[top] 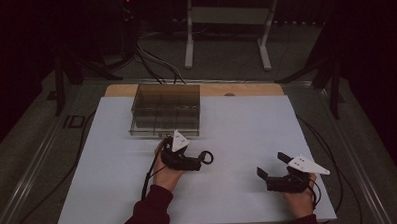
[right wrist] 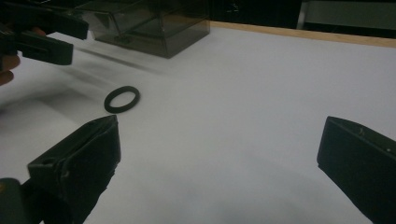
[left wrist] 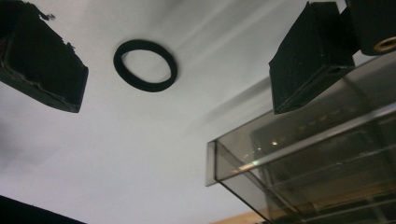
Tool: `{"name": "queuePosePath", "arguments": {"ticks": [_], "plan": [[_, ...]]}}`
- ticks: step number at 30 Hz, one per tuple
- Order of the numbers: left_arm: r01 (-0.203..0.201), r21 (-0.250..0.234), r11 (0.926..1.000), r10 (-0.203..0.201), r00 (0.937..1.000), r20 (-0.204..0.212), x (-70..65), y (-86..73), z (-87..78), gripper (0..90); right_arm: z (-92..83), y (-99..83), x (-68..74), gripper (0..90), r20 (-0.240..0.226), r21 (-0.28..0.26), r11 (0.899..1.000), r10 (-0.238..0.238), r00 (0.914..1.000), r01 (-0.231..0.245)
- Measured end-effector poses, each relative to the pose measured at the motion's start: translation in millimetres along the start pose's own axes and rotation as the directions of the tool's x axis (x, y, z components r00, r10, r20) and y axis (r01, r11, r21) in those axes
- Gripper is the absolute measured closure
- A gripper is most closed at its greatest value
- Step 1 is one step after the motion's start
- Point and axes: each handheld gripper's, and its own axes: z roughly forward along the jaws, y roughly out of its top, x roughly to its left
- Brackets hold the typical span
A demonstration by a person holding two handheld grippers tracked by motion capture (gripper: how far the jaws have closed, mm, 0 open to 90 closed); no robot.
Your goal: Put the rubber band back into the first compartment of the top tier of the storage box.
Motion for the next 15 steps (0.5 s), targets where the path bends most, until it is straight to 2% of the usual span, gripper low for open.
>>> {"name": "queuePosePath", "arguments": {"ticks": [7,9,11,13,15], "plan": [[0.003,0.047,0.9989,-0.004,0.9999,0.013,-3.1,0.1,16.1,8.7,0.0,0.0,-0.1,0.0,-0.001,0.001,1.000,0.000,1.0000,0.000],[0.010,0.072,0.9974,-0.009,0.9999,-0.009,-4.3,-0.2,21.1,16.1,0.1,0.0,0.0,0.0,-0.001,0.001,1.000,0.001,1.0000,-0.001],[0.014,0.100,0.9949,-0.013,0.9999,-0.006,-4.6,-1.4,26.3,17.3,0.1,0.0,-0.1,0.0,-0.002,0.000,1.000,-0.002,1.0000,0.002],[0.013,0.123,0.9924,-0.011,0.9998,-0.018,-5.1,-3.0,30.0,23.8,-0.1,0.0,-0.1,0.0,-0.002,0.000,1.000,-0.003,1.0000,0.003],[0.016,0.136,0.9906,-0.017,0.9999,0.004,-4.2,-4.7,32.7,33.4,-0.1,0.0,-0.2,0.0,-0.003,0.000,1.000,-0.001,1.0000,0.001]]}}
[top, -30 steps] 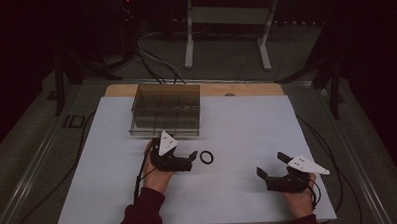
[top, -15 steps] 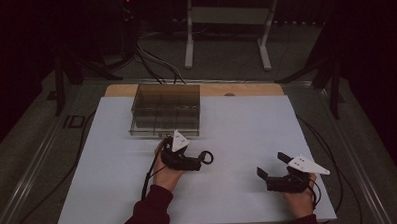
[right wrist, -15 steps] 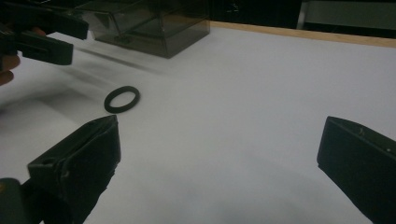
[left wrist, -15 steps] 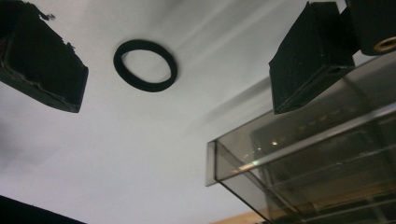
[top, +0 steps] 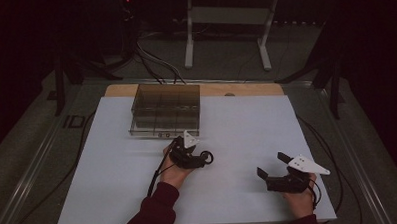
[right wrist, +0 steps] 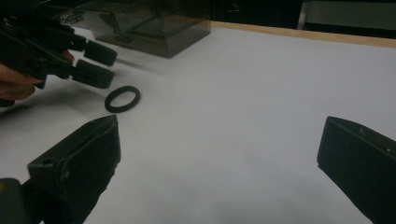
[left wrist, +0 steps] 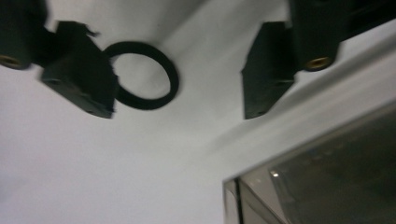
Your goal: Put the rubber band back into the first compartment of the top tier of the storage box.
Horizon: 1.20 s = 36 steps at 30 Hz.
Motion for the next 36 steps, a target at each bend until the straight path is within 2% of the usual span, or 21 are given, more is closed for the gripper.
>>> {"name": "queuePosePath", "arguments": {"ticks": [3,7,9,13,19,25,36], "plan": [[-0.001,0.033,0.9994,0.000,0.9997,0.024,1.4,-1.3,4.7,51.5,0.0,0.0,0.0,0.0,0.000,-0.001,1.000,0.000,1.0000,0.000],[-0.025,0.069,0.9973,0.022,0.9991,0.036,0.1,-3.8,10.7,65.9,0.1,0.0,0.1,0.0,0.000,0.000,1.000,-0.003,1.0000,0.003],[-0.043,0.075,0.9962,0.041,0.9990,0.019,-1.7,-3.9,11.0,72.5,0.1,0.0,0.0,0.0,0.001,0.000,1.000,-0.003,1.0000,0.003],[-0.059,0.086,0.9945,0.057,0.9981,0.024,-1.4,-3.2,10.4,87.6,0.3,0.0,-0.1,0.0,0.001,0.001,1.000,0.000,1.0000,0.000],[-0.045,0.087,0.9952,0.042,0.9984,0.038,1.9,-2.6,7.2,88.9,0.3,-0.1,-0.2,0.0,0.000,0.001,1.000,-0.001,1.0000,0.001],[-0.030,0.063,0.9975,0.027,0.9987,0.043,3.4,0.7,-1.5,89.0,0.5,-0.2,-0.2,0.0,0.001,0.003,1.000,-0.001,1.0000,0.001],[-0.029,0.032,0.9990,0.028,0.9992,0.026,10.7,7.2,-22.4,88.9,0.5,-0.3,-0.4,0.0,0.001,0.004,1.000,0.000,1.0000,0.000]]}}
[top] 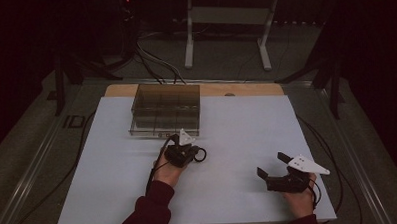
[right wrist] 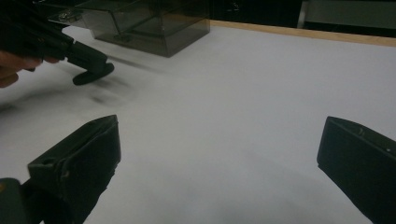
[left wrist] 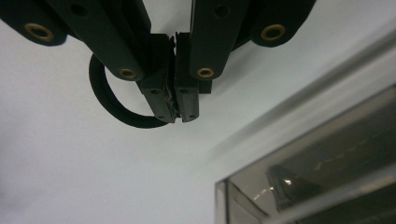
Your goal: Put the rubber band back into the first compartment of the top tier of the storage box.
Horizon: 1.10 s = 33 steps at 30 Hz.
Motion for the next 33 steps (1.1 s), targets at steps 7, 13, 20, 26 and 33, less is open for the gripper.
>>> {"name": "queuePosePath", "arguments": {"ticks": [7,13,20,26,33], "plan": [[0.001,-0.013,0.9999,-0.001,0.9999,-0.011,4.1,3.4,-11.0,88.9,-0.1,0.0,0.1,0.0,0.001,0.001,1.000,0.001,1.0000,-0.001],[-0.001,-0.019,0.9998,0.001,0.9998,-0.020,6.9,5.8,-18.4,88.9,-0.1,-0.1,0.2,0.0,0.001,0.001,1.000,0.001,1.0000,-0.001],[-0.001,-0.017,0.9998,0.001,0.9993,-0.038,11.2,6.4,-24.9,88.9,0.0,-0.2,0.1,0.0,0.001,0.003,1.000,0.002,1.0000,-0.002],[0.008,-0.021,0.9998,-0.009,0.9988,-0.048,17.6,6.3,-31.3,88.9,0.1,-0.2,0.2,0.0,0.000,0.003,1.000,0.003,1.0000,-0.003],[0.024,-0.031,0.9992,-0.026,0.9975,-0.066,25.4,5.0,-38.8,88.9,0.2,-0.3,0.5,0.0,0.000,0.004,1.000,0.004,1.0000,-0.004]]}}
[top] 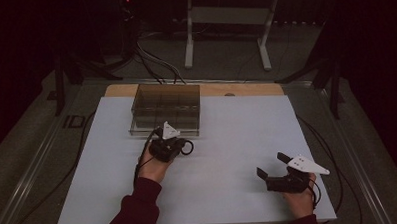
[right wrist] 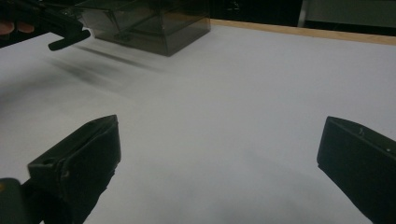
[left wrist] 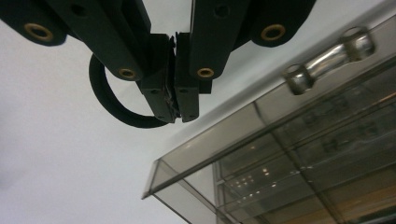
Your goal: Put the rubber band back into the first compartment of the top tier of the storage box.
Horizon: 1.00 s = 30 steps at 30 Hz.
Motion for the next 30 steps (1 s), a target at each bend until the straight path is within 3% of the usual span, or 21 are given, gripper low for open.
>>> {"name": "queuePosePath", "arguments": {"ticks": [30], "plan": [[0.044,-0.034,0.9985,-0.046,0.9961,-0.076,29.7,0.8,-26.8,88.9,0.3,-0.4,0.3,0.0,-0.002,0.001,1.000,0.001,1.0000,-0.001]]}}
